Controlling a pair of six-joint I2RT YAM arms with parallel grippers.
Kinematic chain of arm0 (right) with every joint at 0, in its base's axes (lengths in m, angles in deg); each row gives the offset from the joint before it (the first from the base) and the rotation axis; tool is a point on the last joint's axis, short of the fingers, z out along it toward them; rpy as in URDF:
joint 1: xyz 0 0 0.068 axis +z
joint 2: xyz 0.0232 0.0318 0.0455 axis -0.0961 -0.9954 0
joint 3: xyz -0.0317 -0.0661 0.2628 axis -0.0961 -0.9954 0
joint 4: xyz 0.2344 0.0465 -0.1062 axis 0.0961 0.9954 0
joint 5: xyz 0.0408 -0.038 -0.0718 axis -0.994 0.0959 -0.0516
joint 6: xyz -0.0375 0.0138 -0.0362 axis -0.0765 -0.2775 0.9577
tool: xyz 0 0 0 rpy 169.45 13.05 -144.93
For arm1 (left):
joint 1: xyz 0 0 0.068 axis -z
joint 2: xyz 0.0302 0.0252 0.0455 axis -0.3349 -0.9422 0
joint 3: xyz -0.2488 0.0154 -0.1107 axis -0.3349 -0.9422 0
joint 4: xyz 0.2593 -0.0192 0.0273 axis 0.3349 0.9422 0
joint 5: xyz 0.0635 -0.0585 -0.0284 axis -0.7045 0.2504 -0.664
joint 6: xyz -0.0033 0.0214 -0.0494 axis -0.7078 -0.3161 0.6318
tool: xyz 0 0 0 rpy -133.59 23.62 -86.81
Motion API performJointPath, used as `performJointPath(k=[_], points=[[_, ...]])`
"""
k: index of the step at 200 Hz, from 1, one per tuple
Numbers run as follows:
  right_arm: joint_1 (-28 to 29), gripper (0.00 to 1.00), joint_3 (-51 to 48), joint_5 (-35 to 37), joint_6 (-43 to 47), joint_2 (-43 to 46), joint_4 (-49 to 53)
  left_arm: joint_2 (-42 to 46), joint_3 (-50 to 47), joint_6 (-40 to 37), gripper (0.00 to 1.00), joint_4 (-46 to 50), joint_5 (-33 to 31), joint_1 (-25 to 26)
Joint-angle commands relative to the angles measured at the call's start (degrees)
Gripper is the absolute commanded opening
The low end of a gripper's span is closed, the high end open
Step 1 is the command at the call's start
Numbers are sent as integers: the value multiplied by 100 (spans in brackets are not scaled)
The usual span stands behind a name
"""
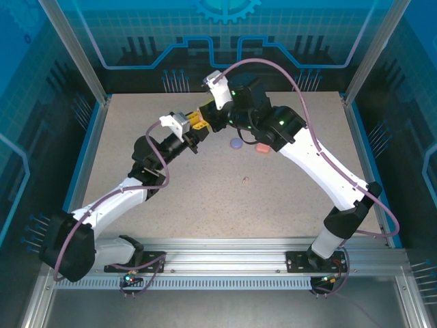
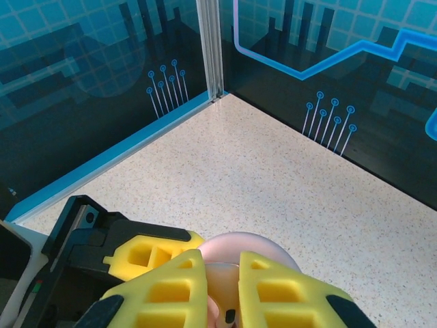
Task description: Insert wireless bluetooth earbuds into charging case
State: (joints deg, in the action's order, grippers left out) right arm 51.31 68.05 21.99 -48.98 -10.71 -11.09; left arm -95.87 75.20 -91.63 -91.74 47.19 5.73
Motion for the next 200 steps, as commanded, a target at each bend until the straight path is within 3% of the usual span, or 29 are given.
performJointPath(k=[1,200], points=[[-119,14,-79,-166,-245,259,-326,153,-25,-121,0,-190,35,28],[-260,12,-361,-351,-425,245,-443,185,4,-68,0,-239,61,27]])
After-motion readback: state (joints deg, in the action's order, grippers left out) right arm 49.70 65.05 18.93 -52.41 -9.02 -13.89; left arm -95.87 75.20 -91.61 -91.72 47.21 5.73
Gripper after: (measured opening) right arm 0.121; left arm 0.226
